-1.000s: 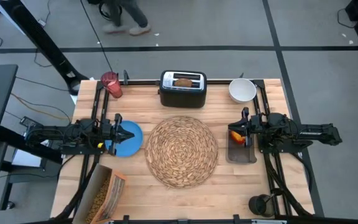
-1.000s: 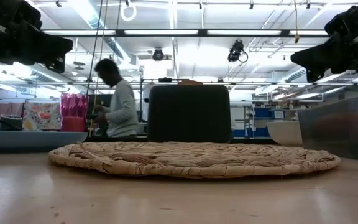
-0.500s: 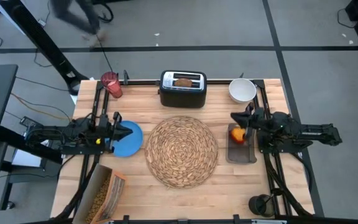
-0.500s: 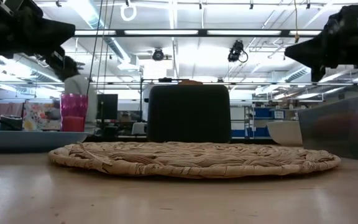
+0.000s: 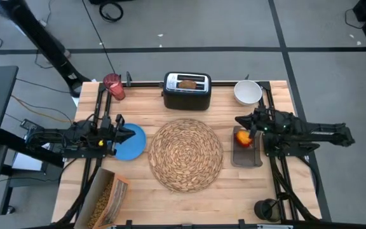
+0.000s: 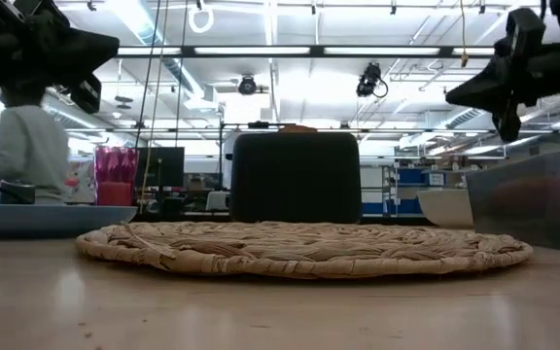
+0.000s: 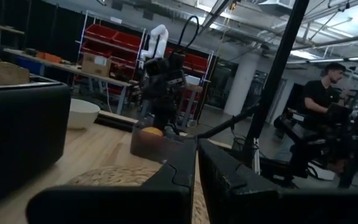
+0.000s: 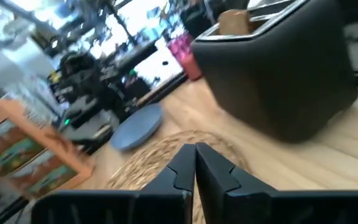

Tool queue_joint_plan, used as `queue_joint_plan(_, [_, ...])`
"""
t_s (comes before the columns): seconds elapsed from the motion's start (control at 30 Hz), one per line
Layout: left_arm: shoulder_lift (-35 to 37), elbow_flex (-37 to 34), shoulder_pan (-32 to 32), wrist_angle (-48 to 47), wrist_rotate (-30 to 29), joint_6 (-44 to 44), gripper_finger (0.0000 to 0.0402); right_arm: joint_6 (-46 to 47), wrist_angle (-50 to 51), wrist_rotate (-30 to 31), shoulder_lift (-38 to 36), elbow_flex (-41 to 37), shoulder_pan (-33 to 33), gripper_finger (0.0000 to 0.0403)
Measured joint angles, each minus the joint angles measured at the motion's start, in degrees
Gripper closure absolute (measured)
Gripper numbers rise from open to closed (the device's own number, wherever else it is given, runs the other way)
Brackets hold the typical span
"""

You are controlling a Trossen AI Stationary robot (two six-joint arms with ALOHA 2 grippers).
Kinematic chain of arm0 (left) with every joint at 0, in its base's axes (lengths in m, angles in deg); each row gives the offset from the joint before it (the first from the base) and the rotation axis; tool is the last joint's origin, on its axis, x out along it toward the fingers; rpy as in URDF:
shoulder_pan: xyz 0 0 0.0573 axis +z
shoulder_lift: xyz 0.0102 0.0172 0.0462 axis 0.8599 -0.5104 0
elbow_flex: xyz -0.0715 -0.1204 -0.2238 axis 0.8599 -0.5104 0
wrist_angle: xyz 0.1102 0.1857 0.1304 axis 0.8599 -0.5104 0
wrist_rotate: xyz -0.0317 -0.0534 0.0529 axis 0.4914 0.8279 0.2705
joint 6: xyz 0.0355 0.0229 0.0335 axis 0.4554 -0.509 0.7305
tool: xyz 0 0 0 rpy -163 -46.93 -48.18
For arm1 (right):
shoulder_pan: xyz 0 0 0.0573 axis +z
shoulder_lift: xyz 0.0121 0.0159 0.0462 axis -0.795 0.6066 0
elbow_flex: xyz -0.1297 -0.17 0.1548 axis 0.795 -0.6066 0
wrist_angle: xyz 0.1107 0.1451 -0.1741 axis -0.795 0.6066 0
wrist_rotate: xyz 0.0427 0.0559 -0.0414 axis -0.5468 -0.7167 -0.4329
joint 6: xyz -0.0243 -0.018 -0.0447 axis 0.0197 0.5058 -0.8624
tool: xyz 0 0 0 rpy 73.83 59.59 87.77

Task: Arrange a breakfast setting
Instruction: Put the bowl on the table mat

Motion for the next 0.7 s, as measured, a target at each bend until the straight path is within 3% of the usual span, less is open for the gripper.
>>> queue_joint_plan(0.13, [-0.02,0.40,0.00,0.42,-0.07,2.06,0.0374,1.16,7.59,-1.99,7.69,9.86,1.22,0.0397])
queue_joint_plan(0.4, [-0.02,3.77,0.00,0.16,-0.26,2.53,0.0374,1.71,26.45,-0.30,25.81,36.65,4.05,0.0397])
queue_joint_plan(0.57, [-0.04,5.32,0.00,0.14,-0.26,1.47,0.0375,8.82,46.93,3.42,37.08,52.09,2.95,0.0397])
queue_joint_plan(0.7, [-0.04,6.51,0.00,0.19,-0.26,-2.71,0.0375,10.49,60.74,2.85,46.59,62.43,-0.26,0.0391])
